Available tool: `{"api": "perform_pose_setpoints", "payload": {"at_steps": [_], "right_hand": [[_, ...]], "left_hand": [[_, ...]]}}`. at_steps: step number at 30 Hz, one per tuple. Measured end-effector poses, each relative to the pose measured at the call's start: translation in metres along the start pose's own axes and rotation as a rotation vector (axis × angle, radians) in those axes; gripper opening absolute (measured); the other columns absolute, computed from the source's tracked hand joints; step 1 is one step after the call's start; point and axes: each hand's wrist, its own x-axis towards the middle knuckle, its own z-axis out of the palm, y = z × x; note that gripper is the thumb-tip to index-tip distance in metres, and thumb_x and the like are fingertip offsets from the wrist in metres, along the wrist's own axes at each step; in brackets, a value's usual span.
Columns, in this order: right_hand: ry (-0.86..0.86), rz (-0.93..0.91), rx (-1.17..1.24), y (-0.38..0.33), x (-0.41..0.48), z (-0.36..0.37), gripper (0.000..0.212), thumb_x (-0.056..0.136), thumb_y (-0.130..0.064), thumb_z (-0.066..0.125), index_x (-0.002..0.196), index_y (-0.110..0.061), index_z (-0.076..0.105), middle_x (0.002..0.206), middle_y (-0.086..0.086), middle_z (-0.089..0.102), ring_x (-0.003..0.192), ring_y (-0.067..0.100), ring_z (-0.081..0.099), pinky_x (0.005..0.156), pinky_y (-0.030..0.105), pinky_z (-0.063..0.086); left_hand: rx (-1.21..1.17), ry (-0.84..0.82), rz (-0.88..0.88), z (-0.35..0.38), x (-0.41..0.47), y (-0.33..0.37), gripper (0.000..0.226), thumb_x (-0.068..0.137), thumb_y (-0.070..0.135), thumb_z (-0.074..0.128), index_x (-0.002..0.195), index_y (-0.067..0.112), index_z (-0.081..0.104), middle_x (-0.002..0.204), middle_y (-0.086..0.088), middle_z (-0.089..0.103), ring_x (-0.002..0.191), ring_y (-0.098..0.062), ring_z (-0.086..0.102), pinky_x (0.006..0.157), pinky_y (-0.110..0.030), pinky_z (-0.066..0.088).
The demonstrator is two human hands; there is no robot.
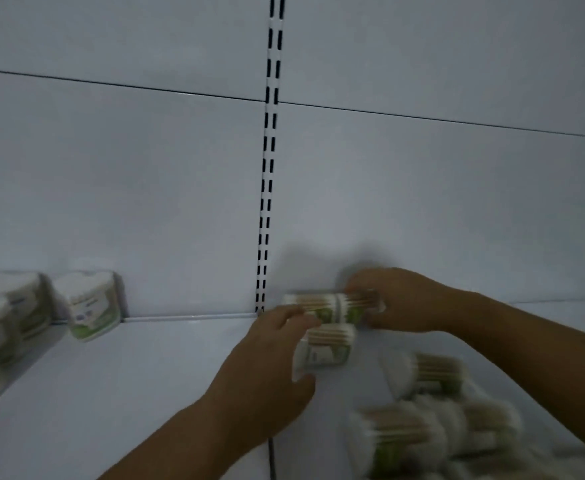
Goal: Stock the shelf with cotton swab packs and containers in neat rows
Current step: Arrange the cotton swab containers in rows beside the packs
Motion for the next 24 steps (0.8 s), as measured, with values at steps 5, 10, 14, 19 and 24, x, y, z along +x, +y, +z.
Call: {"api": "perform_pose_setpoints", "payload": {"at_steps": [5, 10, 14, 19, 24], "right_hand": [[0.062, 0.028, -0.082, 0.012, -0.003, 0.008, 0.034, 0.077, -0.035, 0.072, 0.106, -0.028, 0.055, 0.099, -0.008, 0.057, 0.089, 0.012, 0.055, 0.070, 0.025, 0.039], [0.003, 0.140, 0.399, 0.036, -0.026, -0.041, 0.069, 0.063, -0.043, 0.084, 0.119, -0.045, 0.045, 0.089, -0.009, 0.067, 0.080, 0.005, 0.065, 0.067, 0.013, 0.048], [0.024, -0.050, 0.734, -0.015, -0.009, -0.052, 0.067, 0.049, -0.036, 0.085, 0.110, -0.033, 0.060, 0.098, -0.004, 0.072, 0.086, 0.019, 0.070, 0.071, 0.028, 0.058], [0.036, -0.221, 0.685, -0.130, 0.031, -0.027, 0.057, 0.058, -0.031, 0.090, 0.102, -0.035, 0.055, 0.086, -0.009, 0.073, 0.075, 0.006, 0.067, 0.068, 0.022, 0.053], [0.100, -0.328, 0.662, -0.222, 0.063, 0.026, 0.052, 0.058, -0.027, 0.091, 0.101, -0.019, 0.063, 0.092, -0.002, 0.071, 0.083, 0.013, 0.066, 0.077, 0.033, 0.053]], "left_hand": [[0.277, -0.064, -0.080, 0.016, 0.023, 0.001, 0.063, 0.084, 0.044, 0.062, 0.140, 0.042, 0.034, 0.133, 0.017, 0.045, 0.118, -0.005, 0.043, 0.094, -0.012, 0.032], [-0.201, 0.093, -0.412, -0.024, -0.005, -0.012, 0.048, 0.068, 0.038, 0.079, 0.109, 0.038, 0.054, 0.084, 0.017, 0.068, 0.066, 0.008, 0.062, 0.051, -0.004, 0.041], [-0.033, -0.082, -0.485, -0.098, -0.022, -0.016, 0.047, 0.070, 0.038, 0.078, 0.103, 0.040, 0.046, 0.091, 0.013, 0.062, 0.068, 0.001, 0.062, 0.052, -0.011, 0.045], [0.231, -0.104, -0.513, -0.213, -0.021, -0.019, 0.055, 0.070, 0.029, 0.078, 0.114, 0.042, 0.047, 0.092, 0.016, 0.057, 0.077, -0.002, 0.061, 0.055, -0.015, 0.049], [0.295, 0.049, -0.516, -0.278, -0.022, -0.045, 0.055, 0.069, 0.024, 0.081, 0.113, 0.026, 0.048, 0.101, 0.008, 0.062, 0.084, -0.010, 0.060, 0.058, -0.022, 0.043]]}}
